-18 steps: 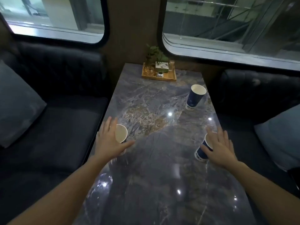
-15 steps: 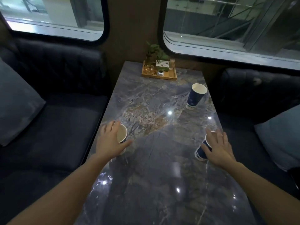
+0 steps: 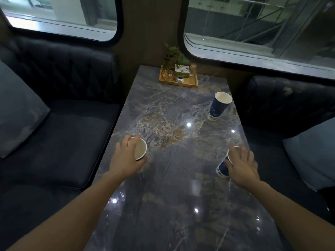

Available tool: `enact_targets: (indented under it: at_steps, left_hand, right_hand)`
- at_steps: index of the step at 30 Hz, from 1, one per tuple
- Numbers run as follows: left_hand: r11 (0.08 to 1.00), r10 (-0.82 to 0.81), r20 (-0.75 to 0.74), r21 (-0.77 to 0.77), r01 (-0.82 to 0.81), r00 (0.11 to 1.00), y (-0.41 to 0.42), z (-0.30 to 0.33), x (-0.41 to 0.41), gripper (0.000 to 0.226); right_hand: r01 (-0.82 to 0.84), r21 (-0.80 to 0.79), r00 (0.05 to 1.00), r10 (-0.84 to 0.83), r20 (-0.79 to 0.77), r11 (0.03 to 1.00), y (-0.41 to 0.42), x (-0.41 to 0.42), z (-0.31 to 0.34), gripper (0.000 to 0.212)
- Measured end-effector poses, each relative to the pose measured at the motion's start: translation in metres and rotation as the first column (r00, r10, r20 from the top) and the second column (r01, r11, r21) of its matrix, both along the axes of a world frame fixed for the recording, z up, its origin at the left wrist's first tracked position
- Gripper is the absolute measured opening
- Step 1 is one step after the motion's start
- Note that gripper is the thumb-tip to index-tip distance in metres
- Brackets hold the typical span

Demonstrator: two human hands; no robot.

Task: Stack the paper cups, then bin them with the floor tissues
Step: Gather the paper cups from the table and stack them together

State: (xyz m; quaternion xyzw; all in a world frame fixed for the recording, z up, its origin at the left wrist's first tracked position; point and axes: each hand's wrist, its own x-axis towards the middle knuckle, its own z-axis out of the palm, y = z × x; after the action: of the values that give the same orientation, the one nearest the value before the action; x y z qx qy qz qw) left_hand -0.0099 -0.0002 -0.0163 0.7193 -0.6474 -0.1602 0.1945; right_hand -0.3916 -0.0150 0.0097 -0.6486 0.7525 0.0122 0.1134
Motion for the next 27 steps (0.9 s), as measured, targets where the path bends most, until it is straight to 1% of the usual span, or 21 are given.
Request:
enact_targets:
  at_steps: [2,5,7,9,11,13,15,18,20,22,24,27]
  left_hand:
    - [0.999,-0.033,-0.072,-0.017,0.032,0.997,0.014,0.000,-0.002,0.086]
    - [0.999,-0.018,-0.247,-0.036,0.009,0.969,0.042,0.001,-0.006,0.094]
    - [0.998,0.009,-0.371,-0.062,-0.034,0.929,0.062,0.005,-0.009,0.094]
    - [0.994,0.036,-0.420,-0.075,-0.075,0.907,0.082,0.011,-0.015,0.094]
    - [0.991,0.080,-0.457,-0.055,-0.118,0.886,0.101,0.016,-0.020,0.098]
    - [0.986,0.108,-0.530,-0.048,-0.157,0.841,0.121,0.022,-0.026,0.100]
    - [0.983,0.093,-0.616,-0.067,-0.170,0.782,0.142,0.027,-0.030,0.100]
    - [0.979,0.089,-0.658,-0.082,-0.189,0.748,0.168,0.030,-0.035,0.101]
    - [0.976,0.083,-0.666,-0.096,-0.195,0.741,0.183,0.031,-0.037,0.098]
    - [0.974,0.080,-0.693,-0.098,-0.203,0.717,0.197,0.033,-0.039,0.098]
    - [0.970,0.091,-0.722,-0.093,-0.226,0.686,0.210,0.034,-0.039,0.100]
    - [0.959,0.094,-0.765,-0.103,-0.264,0.637,0.224,0.036,-0.039,0.101]
  right_hand:
    - [-0.014,-0.003,0.999,0.014,0.035,1.000,0.008,0.003,0.004,0.058]
    - [-0.015,-0.118,0.990,0.031,0.139,0.993,0.024,0.013,0.012,0.058]
    - [-0.010,-0.188,0.978,0.049,0.204,0.982,0.036,0.023,0.020,0.060]
    - [-0.027,-0.254,0.973,0.083,0.214,0.967,0.049,0.031,0.031,0.057]
    - [-0.040,-0.311,0.968,0.114,0.224,0.950,0.066,0.039,0.042,0.055]
    - [-0.020,-0.335,0.951,0.122,0.285,0.942,0.088,0.046,0.054,0.055]
    - [-0.006,-0.364,0.925,0.143,0.351,0.931,0.110,0.052,0.063,0.054]
    - [0.054,-0.405,0.860,0.164,0.483,0.913,0.139,0.064,0.074,0.052]
    - [0.116,-0.394,0.791,0.155,0.592,0.912,0.157,0.070,0.076,0.051]
    - [0.170,-0.363,0.717,0.138,0.684,0.916,0.174,0.074,0.075,0.050]
    - [0.225,-0.361,0.664,0.129,0.736,0.905,0.186,0.078,0.075,0.050]
    - [0.273,-0.362,0.614,0.128,0.779,0.891,0.197,0.083,0.080,0.047]
